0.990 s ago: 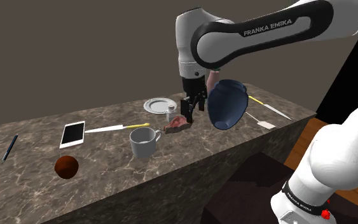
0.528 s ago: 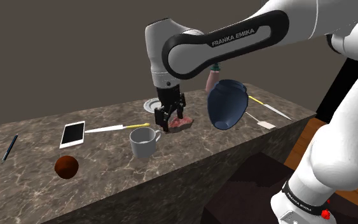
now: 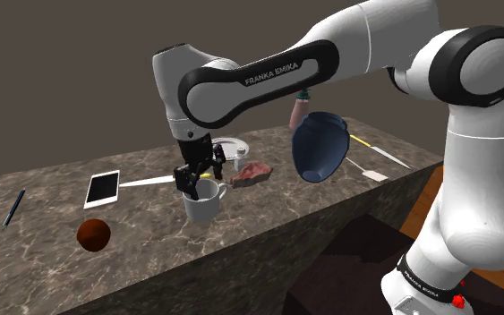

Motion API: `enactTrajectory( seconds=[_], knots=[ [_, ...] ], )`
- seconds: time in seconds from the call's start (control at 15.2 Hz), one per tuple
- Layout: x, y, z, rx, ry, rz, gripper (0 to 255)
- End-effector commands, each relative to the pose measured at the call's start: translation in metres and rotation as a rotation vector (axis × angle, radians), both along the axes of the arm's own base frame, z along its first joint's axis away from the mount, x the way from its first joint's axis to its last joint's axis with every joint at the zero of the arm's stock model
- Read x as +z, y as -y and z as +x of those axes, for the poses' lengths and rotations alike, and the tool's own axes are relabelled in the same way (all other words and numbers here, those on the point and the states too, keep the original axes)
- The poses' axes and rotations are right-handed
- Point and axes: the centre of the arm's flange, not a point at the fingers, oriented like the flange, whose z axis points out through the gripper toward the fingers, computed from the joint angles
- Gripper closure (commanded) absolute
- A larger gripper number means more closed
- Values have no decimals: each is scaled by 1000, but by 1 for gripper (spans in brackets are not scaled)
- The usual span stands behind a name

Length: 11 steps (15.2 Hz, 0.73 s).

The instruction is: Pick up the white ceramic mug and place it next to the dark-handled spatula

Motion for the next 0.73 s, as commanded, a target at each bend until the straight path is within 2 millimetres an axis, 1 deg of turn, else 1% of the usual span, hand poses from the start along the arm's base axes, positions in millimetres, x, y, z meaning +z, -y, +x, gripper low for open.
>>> enactTrajectory(
  seconds=[0.0, 0.13, 0.2, 0.59, 0.66],
  knots=[
    [-10, -24, 12, 1, 0, 0, 0],
    [-18, -46, 24, 4, 0, 1, 0],
    [-19, -48, 25, 4, 0, 1, 0],
    [-50, -45, 22, 4, 0, 1, 0],
    [-59, -44, 21, 4, 0, 1, 0]
  ],
)
